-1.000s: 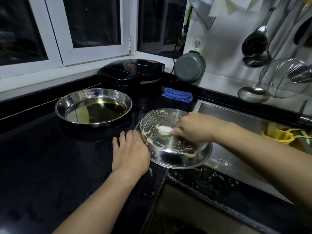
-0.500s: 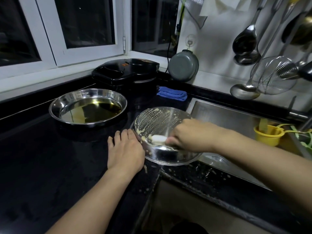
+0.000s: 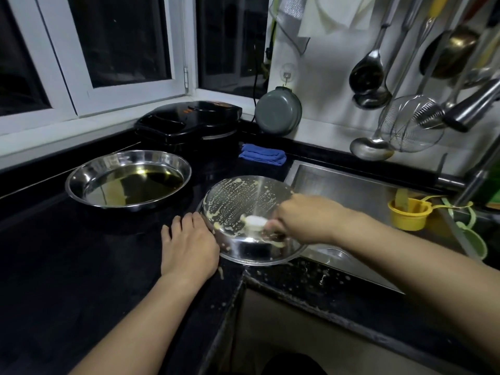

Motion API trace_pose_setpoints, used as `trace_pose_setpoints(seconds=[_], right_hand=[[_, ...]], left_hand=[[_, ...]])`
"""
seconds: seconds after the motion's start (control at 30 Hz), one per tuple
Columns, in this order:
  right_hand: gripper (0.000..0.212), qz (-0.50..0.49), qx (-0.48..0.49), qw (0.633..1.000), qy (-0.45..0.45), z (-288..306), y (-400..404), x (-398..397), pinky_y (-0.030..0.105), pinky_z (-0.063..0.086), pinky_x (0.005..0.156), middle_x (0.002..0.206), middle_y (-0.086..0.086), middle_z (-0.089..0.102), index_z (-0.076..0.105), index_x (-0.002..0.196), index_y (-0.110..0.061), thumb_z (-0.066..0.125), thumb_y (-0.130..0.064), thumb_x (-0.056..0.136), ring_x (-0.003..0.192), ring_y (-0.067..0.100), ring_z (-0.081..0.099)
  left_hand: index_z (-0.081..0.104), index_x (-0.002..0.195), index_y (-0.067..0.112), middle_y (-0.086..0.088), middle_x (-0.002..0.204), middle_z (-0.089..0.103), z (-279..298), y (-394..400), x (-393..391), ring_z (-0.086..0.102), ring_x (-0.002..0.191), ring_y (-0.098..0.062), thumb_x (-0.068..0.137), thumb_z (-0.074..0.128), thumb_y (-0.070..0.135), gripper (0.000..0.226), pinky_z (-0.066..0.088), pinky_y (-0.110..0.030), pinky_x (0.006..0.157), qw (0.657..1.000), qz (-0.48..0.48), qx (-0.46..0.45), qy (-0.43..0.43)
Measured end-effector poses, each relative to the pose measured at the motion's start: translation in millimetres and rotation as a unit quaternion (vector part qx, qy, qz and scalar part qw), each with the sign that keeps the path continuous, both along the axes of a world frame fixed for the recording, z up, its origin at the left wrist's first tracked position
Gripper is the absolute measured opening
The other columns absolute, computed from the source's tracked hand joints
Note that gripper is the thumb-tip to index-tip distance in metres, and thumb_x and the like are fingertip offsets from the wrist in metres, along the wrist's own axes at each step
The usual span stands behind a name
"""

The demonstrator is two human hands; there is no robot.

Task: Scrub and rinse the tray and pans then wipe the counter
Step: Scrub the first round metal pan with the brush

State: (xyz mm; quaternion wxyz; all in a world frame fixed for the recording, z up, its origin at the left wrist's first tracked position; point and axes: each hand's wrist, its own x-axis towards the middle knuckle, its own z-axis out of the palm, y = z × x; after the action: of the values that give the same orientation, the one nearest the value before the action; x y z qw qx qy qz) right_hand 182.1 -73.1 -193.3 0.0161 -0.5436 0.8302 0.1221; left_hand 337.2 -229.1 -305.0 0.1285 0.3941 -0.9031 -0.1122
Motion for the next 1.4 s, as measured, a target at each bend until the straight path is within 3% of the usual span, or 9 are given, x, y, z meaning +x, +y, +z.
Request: trace_pose_setpoints(seconds=[0.13, 0.3, 0.43, 0.5, 0.6, 0.77, 1.03, 1.17, 1.4], right_hand=[[0.047, -0.154, -0.015, 0.987, 0.033, 6.7, 13.9, -59.1, 0.037, 0.051, 0.076, 0.104, 0.008, 0.068, 0.067, 0.095, -0.021, 0.041, -0.059, 0.1, 0.092, 0.029, 0.064], [0.042, -0.197, -0.086, 0.976, 0.032, -0.7, 35.7, -64.4, 0.039, 0.049, 0.072, 0.088, 0.007, 0.061, 0.062, 0.082, -0.019, 0.043, -0.051, 0.103, 0.079, 0.033, 0.058], [0.026, -0.203, -0.161, 0.964, -0.053, -15.8, 48.1, -62.7, 0.044, 0.052, 0.085, 0.114, 0.013, 0.069, 0.062, 0.123, -0.028, 0.046, -0.032, 0.103, 0.101, 0.039, 0.062], [0.042, -0.186, -0.205, 0.957, -0.084, -19.7, 54.4, -57.9, 0.04, 0.049, 0.086, 0.126, 0.008, 0.067, 0.049, 0.142, -0.041, 0.048, -0.025, 0.103, 0.114, 0.037, 0.06], [0.048, -0.16, -0.242, 0.953, -0.086, -24.0, 65.2, -49.0, 0.04, 0.05, 0.088, 0.137, 0.004, 0.063, 0.047, 0.141, -0.052, 0.048, -0.023, 0.103, 0.121, 0.036, 0.059], [0.045, -0.171, -0.196, 0.959, -0.112, -30.0, 80.9, -24.9, 0.04, 0.047, 0.071, 0.104, 0.003, 0.071, 0.052, 0.138, -0.052, 0.045, -0.023, 0.104, 0.076, 0.021, 0.059], [0.047, -0.179, -0.217, 0.957, -0.072, -42.0, 82.4, -26.9, 0.043, 0.053, 0.081, 0.101, 0.002, 0.067, 0.043, 0.143, -0.054, 0.043, -0.025, 0.105, 0.092, 0.028, 0.062], [0.047, -0.113, -0.213, 0.967, -0.081, -44.8, 83.8, 0.2, 0.037, 0.049, 0.079, 0.101, -0.003, 0.066, 0.042, 0.145, -0.051, 0.045, -0.027, 0.105, 0.097, 0.022, 0.061], [0.049, -0.176, -0.169, 0.968, -0.055, -31.0, 80.5, -27.6, 0.044, 0.055, 0.076, 0.08, -0.004, 0.056, 0.043, 0.142, -0.056, 0.042, -0.024, 0.105, 0.076, 0.026, 0.058]], left_hand=[[0.016, 0.159, 0.007, -0.01, 0.163, 0.026, 0.0, -1.0, 1.2, 0.017, 0.153, -0.032, 0.099, 0.039, 0.017, 0.066, 0.013, -0.052, 0.126, 1.0, -0.003, -0.003, -0.002], [0.021, 0.158, 0.009, -0.011, 0.161, 0.031, 1.5, -0.3, 2.0, 0.024, 0.15, -0.033, 0.097, 0.041, 0.016, 0.065, 0.02, -0.054, 0.124, 1.0, -0.007, -0.014, 0.025], [0.049, 0.147, 0.005, -0.012, 0.145, 0.052, 9.0, 5.1, 0.0, 0.045, 0.136, -0.03, 0.093, 0.057, 0.008, 0.055, 0.035, -0.047, 0.117, 0.98, -0.057, -0.084, 0.172], [0.06, 0.138, 0.004, -0.008, 0.138, 0.058, 11.0, 9.2, -2.0, 0.05, 0.13, -0.025, 0.097, 0.057, 0.012, 0.043, 0.038, -0.043, 0.115, 0.964, -0.111, -0.101, 0.219], [0.068, 0.131, 0.01, 0.001, 0.132, 0.06, 6.3, 11.1, -5.1, 0.05, 0.129, -0.017, 0.103, 0.049, 0.028, 0.038, 0.039, -0.041, 0.116, 0.95, -0.193, -0.09, 0.229], [0.066, 0.136, 0.024, 0.009, 0.141, 0.058, 0.6, 9.1, -7.6, 0.041, 0.14, -0.011, 0.101, 0.03, 0.049, 0.056, 0.029, -0.039, 0.122, 0.947, -0.242, -0.049, 0.208], [0.066, 0.134, 0.031, 0.01, 0.143, 0.058, -1.5, 8.6, -9.7, 0.039, 0.142, -0.01, 0.099, 0.03, 0.052, 0.055, 0.027, -0.045, 0.123, 0.949, -0.236, -0.012, 0.207], [0.066, 0.134, 0.032, 0.011, 0.143, 0.058, 0.1, 9.7, -9.9, 0.038, 0.142, -0.007, 0.097, 0.029, 0.054, 0.057, 0.026, -0.044, 0.124, 0.949, -0.232, 0.001, 0.211], [0.067, 0.132, 0.036, 0.012, 0.144, 0.057, -1.3, 10.7, -8.8, 0.037, 0.143, -0.008, 0.097, 0.03, 0.055, 0.054, 0.023, -0.045, 0.125, 0.947, -0.236, 0.011, 0.219]])
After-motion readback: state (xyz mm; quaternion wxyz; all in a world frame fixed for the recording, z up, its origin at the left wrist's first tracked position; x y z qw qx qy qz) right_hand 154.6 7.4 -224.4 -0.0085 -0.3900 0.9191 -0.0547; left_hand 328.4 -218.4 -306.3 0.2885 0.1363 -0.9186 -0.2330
